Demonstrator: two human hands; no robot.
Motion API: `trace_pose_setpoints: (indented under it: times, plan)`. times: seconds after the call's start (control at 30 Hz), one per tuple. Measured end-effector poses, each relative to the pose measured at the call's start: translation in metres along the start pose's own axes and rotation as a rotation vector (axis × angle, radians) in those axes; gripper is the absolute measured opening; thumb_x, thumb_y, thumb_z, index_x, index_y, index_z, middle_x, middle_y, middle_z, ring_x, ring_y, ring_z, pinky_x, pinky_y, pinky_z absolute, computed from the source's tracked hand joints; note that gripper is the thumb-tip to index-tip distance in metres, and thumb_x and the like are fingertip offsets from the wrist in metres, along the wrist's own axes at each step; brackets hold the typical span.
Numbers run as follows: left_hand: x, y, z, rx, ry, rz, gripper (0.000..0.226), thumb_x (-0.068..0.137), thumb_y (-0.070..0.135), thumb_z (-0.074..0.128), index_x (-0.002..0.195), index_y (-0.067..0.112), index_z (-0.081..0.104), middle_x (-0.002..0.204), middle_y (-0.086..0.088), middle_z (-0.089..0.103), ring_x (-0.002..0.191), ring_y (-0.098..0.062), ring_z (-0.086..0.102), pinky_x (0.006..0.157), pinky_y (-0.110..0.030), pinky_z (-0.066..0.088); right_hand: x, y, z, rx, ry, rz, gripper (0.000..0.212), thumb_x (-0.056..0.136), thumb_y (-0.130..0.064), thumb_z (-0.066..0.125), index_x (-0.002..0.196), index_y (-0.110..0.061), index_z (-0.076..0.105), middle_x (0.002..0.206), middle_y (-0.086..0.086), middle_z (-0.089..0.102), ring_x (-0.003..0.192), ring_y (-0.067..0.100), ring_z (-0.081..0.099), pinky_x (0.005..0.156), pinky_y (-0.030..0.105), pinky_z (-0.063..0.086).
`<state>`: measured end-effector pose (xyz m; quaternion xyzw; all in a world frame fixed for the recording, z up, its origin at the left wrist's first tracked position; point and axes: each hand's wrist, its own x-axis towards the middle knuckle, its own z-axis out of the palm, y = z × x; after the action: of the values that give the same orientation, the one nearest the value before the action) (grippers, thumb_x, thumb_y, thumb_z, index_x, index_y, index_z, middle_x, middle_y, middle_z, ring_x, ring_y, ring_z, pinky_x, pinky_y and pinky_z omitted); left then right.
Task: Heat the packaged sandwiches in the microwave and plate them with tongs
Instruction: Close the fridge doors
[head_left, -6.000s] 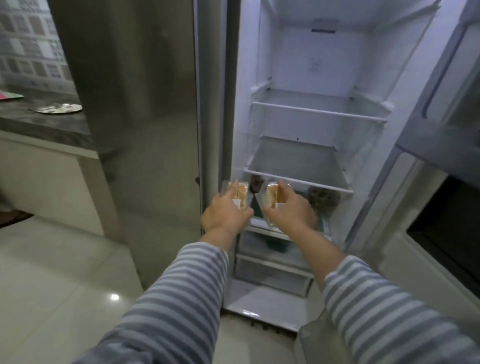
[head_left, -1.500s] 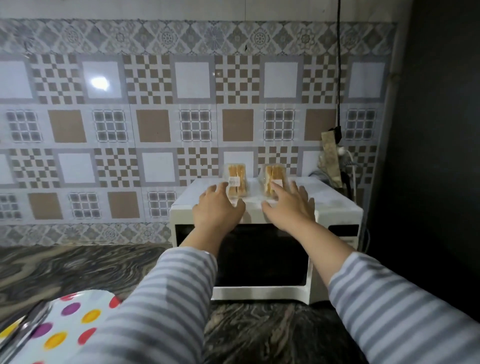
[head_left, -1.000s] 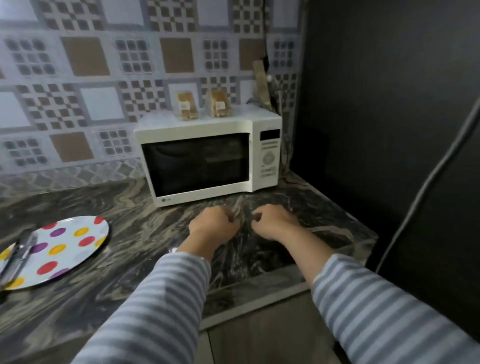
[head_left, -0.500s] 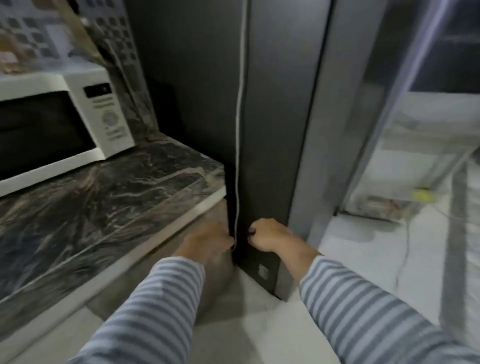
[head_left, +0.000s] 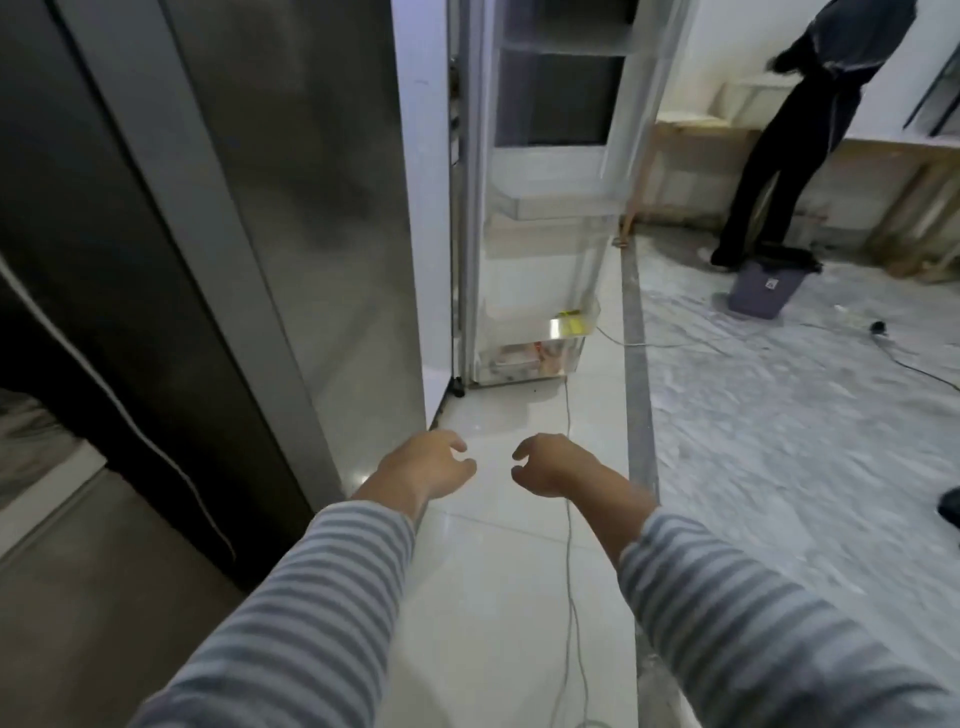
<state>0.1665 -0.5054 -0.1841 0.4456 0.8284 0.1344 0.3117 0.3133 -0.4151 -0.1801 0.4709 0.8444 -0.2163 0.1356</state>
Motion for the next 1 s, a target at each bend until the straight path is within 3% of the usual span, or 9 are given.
trace_pose_setpoints:
  times: [0.43, 0.77, 0.93, 1.0]
  plan:
    - [0.205, 0.114, -0.002, 0.180, -0.168, 0.160, 0.043, 0.088, 0.044, 0.049, 0.129, 0.032, 0.052, 0.134, 0.008, 0.052, 0.119, -0.016, 0.052, 0.100, -0.033, 0.041, 0.147, 0.111, -0.071, 0.180, 0.065, 0.174, 0.042, 0.094, -0.030, 0.046, 0.136, -0.024, 0.051, 0.144, -0.002, 0.046, 0.132, 0.020, 0.043, 0.108, 0.036, 0.038]
    - [0.341, 0.225, 0.006, 0.283, -0.213, 0.293, 0.043, 0.084, 0.047, 0.051, 0.124, 0.031, 0.056, 0.136, 0.006, 0.053, 0.127, -0.018, 0.046, 0.106, -0.038, 0.038, 0.231, 0.201, -0.149, 0.228, 0.136, 0.301, 0.039, 0.096, -0.030, 0.046, 0.134, -0.023, 0.053, 0.141, 0.003, 0.051, 0.131, 0.023, 0.045, 0.106, 0.034, 0.038]
    - [0.383, 0.292, 0.022, 0.256, -0.203, 0.311, 0.052, 0.067, 0.055, 0.044, 0.113, 0.034, 0.059, 0.130, 0.006, 0.055, 0.118, -0.019, 0.051, 0.102, -0.038, 0.042, 0.269, 0.261, -0.184, 0.270, 0.136, 0.319, 0.040, 0.093, -0.030, 0.047, 0.132, -0.024, 0.054, 0.141, 0.003, 0.050, 0.130, 0.023, 0.045, 0.105, 0.035, 0.040]
    - [0.399, 0.326, 0.029, 0.225, -0.199, 0.285, 0.047, 0.073, 0.051, 0.047, 0.115, 0.034, 0.059, 0.130, 0.006, 0.055, 0.119, -0.020, 0.051, 0.102, -0.037, 0.042, 0.285, 0.292, -0.206, 0.254, 0.146, 0.298, 0.040, 0.092, -0.032, 0.047, 0.131, -0.024, 0.055, 0.141, 0.001, 0.051, 0.129, 0.022, 0.047, 0.104, 0.035, 0.041]
